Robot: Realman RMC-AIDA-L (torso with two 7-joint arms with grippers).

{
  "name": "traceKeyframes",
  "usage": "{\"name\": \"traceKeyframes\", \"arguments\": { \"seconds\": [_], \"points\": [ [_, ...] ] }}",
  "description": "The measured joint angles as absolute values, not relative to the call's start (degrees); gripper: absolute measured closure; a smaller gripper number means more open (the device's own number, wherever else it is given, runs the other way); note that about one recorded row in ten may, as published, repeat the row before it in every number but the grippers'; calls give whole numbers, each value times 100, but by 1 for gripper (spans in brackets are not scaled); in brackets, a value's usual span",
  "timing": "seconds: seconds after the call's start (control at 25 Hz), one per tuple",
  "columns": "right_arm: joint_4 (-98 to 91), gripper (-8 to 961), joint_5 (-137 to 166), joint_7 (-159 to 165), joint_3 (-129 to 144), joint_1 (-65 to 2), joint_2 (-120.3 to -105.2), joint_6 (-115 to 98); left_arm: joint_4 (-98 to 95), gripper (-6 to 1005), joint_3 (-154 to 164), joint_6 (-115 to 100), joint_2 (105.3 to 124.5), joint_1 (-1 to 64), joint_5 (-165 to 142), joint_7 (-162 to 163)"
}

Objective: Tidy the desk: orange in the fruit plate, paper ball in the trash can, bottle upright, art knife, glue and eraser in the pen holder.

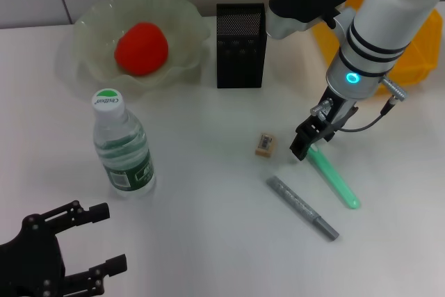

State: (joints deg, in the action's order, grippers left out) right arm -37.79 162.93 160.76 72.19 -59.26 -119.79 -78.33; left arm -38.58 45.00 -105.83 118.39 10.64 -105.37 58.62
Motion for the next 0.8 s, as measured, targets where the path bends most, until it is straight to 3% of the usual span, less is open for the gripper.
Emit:
{"name": "traceKeyframes", "arguments": {
  "seconds": [0.12,0.52,0.8],
  "points": [
    [-3765,236,16292,16069,7224,-5926,-11979,-7866,-3858,226,4500,-10590,11839,1066,-10528,5862],
    [-3709,653,16292,16070,7225,-5928,-11979,-7831,-3804,226,4500,-10584,11839,1130,-10524,5862],
    [-3707,679,16293,16074,7225,-5898,-11979,-7825,-3796,226,4500,-10574,11839,1152,-10518,5862]
  ]
}}
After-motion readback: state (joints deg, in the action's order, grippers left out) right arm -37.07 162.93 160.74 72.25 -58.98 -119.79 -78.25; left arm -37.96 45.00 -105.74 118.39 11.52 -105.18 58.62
